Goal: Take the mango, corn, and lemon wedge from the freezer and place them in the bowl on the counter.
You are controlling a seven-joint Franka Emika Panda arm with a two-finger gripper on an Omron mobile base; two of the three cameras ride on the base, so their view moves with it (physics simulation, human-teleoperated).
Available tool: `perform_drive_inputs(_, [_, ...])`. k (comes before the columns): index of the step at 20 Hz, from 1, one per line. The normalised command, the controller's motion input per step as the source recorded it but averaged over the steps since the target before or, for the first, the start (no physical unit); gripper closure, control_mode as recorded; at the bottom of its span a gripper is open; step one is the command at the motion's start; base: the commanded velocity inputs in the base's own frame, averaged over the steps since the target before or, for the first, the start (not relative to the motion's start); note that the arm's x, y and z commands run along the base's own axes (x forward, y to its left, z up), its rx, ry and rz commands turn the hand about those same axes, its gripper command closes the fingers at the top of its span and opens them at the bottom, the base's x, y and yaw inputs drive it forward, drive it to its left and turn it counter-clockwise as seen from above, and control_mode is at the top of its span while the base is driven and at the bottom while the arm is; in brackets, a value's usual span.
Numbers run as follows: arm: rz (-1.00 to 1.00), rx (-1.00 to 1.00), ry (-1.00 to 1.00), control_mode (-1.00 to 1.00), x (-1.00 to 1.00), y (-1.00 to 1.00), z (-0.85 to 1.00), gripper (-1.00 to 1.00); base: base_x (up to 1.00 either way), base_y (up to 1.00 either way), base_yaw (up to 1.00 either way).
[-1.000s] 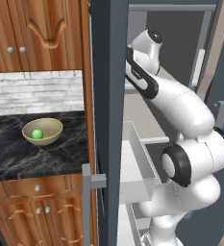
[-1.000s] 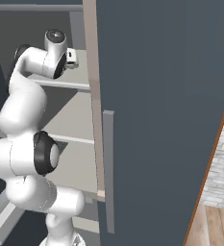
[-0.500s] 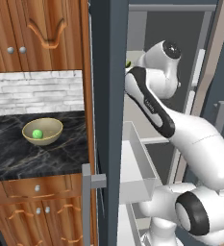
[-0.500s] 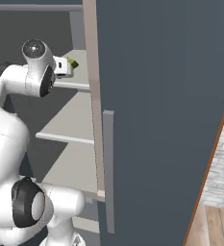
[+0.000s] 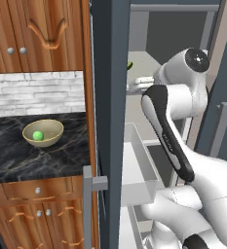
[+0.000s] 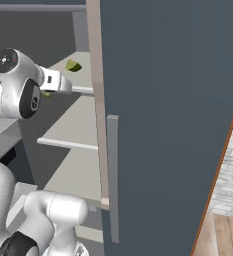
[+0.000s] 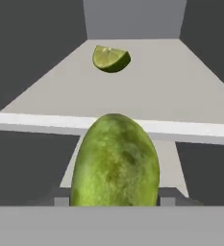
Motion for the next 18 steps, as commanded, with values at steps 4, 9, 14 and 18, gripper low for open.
perform_drive_inputs(4, [-0.07, 0.02, 0.17, -1.00, -1.00, -0.58, 0.11, 1.00, 0.00, 0.00, 0.00])
perform_drive_inputs(9, [-0.05, 0.01, 0.20, -1.00, -1.00, -0.44, 0.04, 1.00, 0.00, 0.00, 0.00])
perform_drive_inputs(14, [-0.04, 0.00, 0.15, -1.00, -1.00, -0.14, -0.12, 1.00, 0.00, 0.00, 0.00])
perform_drive_inputs(18, [-0.01, 0.00, 0.10, -1.00, -0.73, 0.00, -0.02, 1.00, 0.00, 0.00, 0.00])
